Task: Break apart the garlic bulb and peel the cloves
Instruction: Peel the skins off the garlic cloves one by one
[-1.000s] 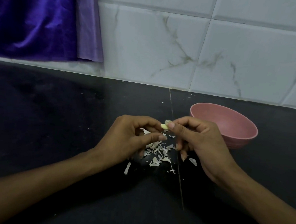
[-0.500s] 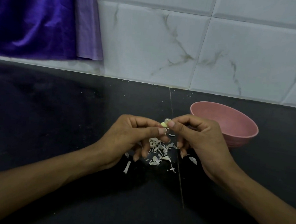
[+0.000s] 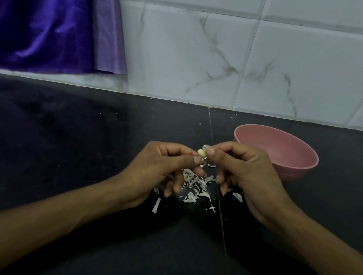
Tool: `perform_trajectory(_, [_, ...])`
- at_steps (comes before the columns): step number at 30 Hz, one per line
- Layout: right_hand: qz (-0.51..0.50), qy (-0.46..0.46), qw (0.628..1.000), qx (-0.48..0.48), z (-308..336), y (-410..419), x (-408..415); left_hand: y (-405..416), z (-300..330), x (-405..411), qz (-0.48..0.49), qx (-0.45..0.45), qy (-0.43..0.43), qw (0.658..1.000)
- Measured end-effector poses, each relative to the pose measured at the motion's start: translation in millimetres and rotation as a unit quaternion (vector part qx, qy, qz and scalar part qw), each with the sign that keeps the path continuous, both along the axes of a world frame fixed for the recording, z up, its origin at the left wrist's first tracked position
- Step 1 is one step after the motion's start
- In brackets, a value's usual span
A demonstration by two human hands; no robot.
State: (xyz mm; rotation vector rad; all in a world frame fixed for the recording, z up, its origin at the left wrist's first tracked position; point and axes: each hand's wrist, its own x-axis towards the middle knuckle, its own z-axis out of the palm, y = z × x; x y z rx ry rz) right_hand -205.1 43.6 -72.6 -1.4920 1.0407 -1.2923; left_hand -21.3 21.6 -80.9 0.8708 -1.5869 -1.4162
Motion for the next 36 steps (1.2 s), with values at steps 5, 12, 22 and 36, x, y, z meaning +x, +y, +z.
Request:
perform_trajectory(5, [0.014,-0.026,0.999,0.028,2,1,0,-2,-2,0,0.004,0.002,-0.005,1.0])
perform_trajectory(12, [-0.002,-0.058,0.997,0.05,6,-1,0,-4,-4,3,0.072,-0.132,-0.083,0.985])
perform_trajectory(22, [0.007,-0.051,0.998,0.044,6,-2,-3,-19,-12,13,0.181,-0.378,-0.258,0.871])
perform_trajectory(36, [0.019,-0.003,1.0,-0.014,7,-4,-6,-35,-15,21,0.131,-0.424,-0.304,0.843])
